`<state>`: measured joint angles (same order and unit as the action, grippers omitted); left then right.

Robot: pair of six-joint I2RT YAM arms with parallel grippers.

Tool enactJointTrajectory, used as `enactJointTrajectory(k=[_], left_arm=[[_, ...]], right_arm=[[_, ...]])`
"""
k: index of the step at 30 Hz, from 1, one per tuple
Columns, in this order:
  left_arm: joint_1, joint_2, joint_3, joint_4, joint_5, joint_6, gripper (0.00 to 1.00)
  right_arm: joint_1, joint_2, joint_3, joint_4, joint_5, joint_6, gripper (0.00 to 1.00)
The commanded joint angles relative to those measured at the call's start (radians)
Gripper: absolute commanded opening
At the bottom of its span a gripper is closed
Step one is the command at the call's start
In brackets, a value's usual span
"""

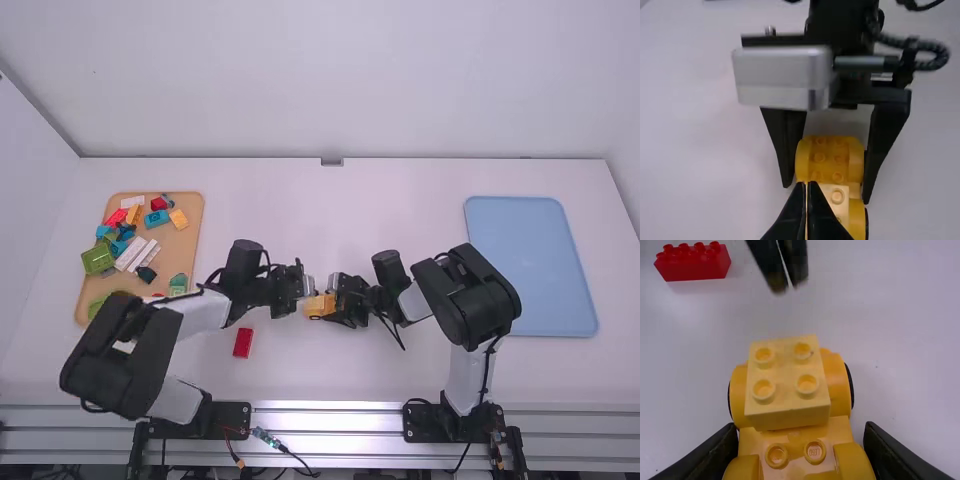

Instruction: Assemble lego blocks to make yellow taxi

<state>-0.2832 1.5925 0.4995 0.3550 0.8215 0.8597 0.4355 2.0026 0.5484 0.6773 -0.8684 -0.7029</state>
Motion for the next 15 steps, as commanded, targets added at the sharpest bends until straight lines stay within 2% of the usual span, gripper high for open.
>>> enactJointTrajectory(k=[1,6,15], left_arm=[[0.009,0.071,0.039,-0.010,0.049,0.000,0.02],[0.008,0.142,0.089,-0.058,0.061,0.005,0.02],[0.009,0.210,0.088,-0.117,0.061,0.012,0.02]], right_arm=[[-0.003,0.016,-0.005,-0.005,0.002,0.007,0.45],[-0.004,0.016,-0.005,-0.005,0.002,0.007,0.45],[-0.004,0.016,-0.005,-0.004,0.002,0.007,0.45]])
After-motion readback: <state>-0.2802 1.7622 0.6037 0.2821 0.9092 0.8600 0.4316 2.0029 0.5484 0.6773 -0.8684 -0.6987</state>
